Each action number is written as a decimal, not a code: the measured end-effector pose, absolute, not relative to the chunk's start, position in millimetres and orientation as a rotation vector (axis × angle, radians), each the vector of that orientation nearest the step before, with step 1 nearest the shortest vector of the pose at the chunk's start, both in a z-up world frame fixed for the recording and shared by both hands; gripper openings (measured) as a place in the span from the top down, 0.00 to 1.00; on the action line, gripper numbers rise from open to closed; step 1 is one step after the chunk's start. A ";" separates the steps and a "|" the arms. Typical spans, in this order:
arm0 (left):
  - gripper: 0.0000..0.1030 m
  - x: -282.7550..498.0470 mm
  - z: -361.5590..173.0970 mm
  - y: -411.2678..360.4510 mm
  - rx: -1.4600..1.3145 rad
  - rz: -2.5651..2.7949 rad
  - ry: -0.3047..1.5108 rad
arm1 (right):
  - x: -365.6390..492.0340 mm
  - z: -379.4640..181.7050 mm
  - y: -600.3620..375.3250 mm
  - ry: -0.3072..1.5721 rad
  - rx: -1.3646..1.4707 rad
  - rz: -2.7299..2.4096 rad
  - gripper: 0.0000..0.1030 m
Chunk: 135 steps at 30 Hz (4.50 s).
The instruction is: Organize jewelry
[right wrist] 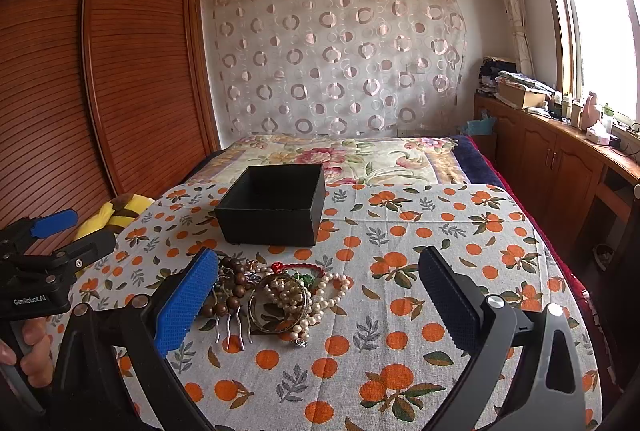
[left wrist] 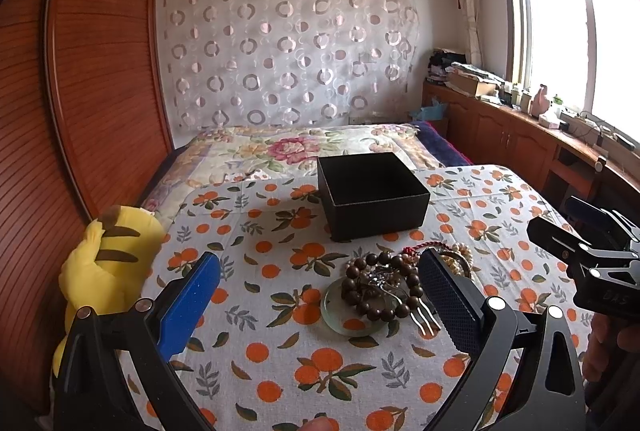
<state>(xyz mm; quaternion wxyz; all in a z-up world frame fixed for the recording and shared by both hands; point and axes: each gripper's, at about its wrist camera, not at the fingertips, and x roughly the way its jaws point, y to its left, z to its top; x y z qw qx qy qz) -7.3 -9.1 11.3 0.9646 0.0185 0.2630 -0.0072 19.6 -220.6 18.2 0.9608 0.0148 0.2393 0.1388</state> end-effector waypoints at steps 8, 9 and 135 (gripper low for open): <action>0.07 -8.2 11.2 -9.0 0.038 -0.015 0.529 | 19.4 18.6 -221.1 0.485 0.031 0.283 0.02; 0.07 -8.1 10.1 -8.0 0.037 -0.016 0.528 | 19.4 18.6 -221.0 0.485 0.031 0.282 0.02; 0.86 120.8 -61.0 -13.6 0.021 -0.348 0.906 | 92.2 -45.3 -200.2 0.770 -0.155 0.538 0.92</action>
